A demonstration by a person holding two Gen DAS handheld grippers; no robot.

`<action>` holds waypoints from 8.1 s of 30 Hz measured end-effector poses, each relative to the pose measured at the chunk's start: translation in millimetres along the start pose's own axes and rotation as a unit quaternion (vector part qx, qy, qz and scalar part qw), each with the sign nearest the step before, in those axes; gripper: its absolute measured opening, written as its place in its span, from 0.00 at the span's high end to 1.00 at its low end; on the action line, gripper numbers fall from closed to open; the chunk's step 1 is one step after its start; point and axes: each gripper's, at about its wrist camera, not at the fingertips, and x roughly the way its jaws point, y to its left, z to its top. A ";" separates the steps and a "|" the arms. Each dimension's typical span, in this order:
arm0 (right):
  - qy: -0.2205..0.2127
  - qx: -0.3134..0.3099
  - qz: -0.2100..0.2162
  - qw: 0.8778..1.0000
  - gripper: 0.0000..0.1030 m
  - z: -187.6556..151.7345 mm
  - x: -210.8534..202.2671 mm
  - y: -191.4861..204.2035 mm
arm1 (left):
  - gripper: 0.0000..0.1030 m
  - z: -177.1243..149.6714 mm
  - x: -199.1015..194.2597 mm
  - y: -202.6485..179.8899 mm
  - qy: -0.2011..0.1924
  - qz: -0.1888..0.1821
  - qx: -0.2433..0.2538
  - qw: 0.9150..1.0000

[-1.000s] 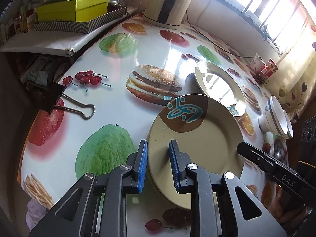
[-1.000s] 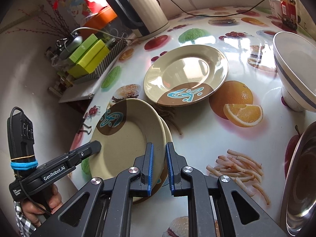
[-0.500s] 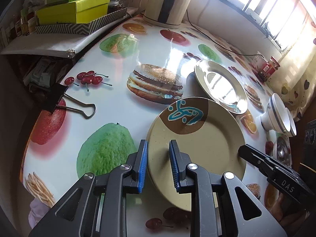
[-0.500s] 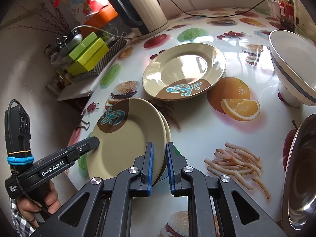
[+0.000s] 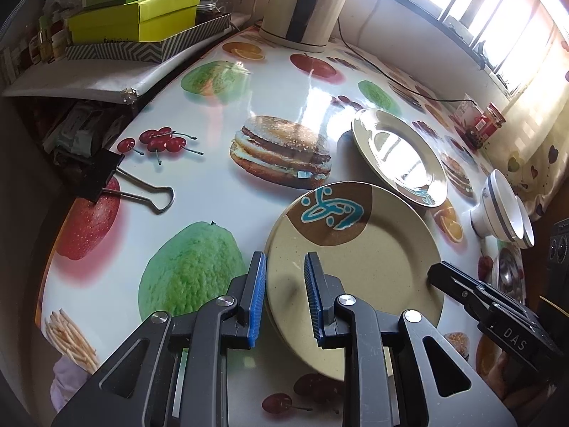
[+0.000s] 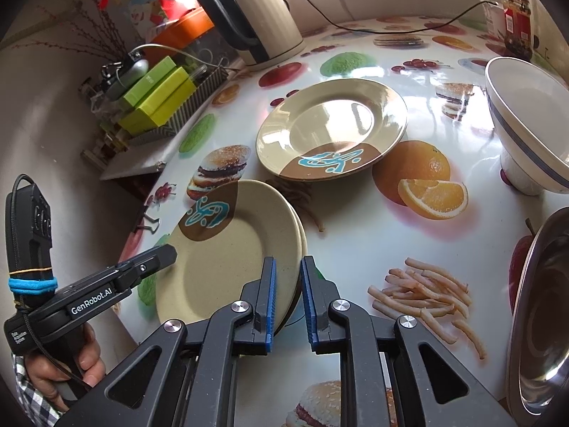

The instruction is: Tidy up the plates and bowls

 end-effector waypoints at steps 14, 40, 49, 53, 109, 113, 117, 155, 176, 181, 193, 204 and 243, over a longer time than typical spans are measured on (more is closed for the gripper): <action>-0.018 -0.018 -0.020 0.999 0.71 5.0 -4.1 4.0 | 0.77 3.9 -3.3 -8.2 -0.009 0.018 0.021 1.000; -0.068 0.009 -0.076 0.995 0.48 51.8 -13.4 -24.9 | 0.65 56.7 -4.4 -52.8 -0.063 0.002 0.082 0.995; -0.071 0.024 -0.087 0.993 0.42 71.0 -5.6 -37.0 | 0.65 78.5 12.7 -55.9 -0.049 -0.016 0.072 0.996; -0.072 0.025 -0.089 0.993 0.41 78.9 0.0 -40.9 | 0.65 89.7 22.8 -53.4 -0.041 -0.021 0.058 0.997; -0.053 0.092 -0.079 0.991 0.82 99.1 30.5 -80.1 | 0.89 112.2 86.6 -68.7 0.027 -0.040 0.052 0.997; -0.053 0.091 -0.079 0.991 0.82 99.2 30.4 -79.5 | 0.91 111.5 86.5 -70.5 0.026 -0.038 0.056 0.997; -0.054 0.092 -0.078 0.991 0.82 98.8 30.2 -79.8 | 0.91 111.8 87.1 -70.3 0.025 -0.037 0.056 0.997; -0.069 0.085 -0.064 0.992 0.82 96.0 14.6 -70.2 | 0.91 107.4 64.2 -66.4 -0.002 -0.043 0.049 0.998; -0.083 0.057 -0.049 0.994 0.82 76.8 -12.6 -42.9 | 0.91 82.1 23.9 -52.0 -0.031 -0.044 0.039 0.998; -0.083 0.048 -0.042 0.994 0.82 69.3 -16.4 -34.1 | 0.91 73.9 14.3 -45.8 -0.037 -0.039 0.035 0.998; -0.078 0.026 -0.032 0.996 0.82 50.0 -20.7 -16.6 | 0.91 52.2 -4.1 -25.9 -0.048 -0.036 0.021 0.998; -0.069 0.013 -0.024 0.997 0.82 32.4 -20.7 -3.8 | 0.91 32.0 -12.5 -9.7 -0.049 -0.035 0.005 0.998; -0.042 -0.014 -0.026 0.999 0.82 -4.7 -11.6 10.7 | 0.91 -12.4 -13.9 11.4 -0.034 -0.019 -0.009 0.999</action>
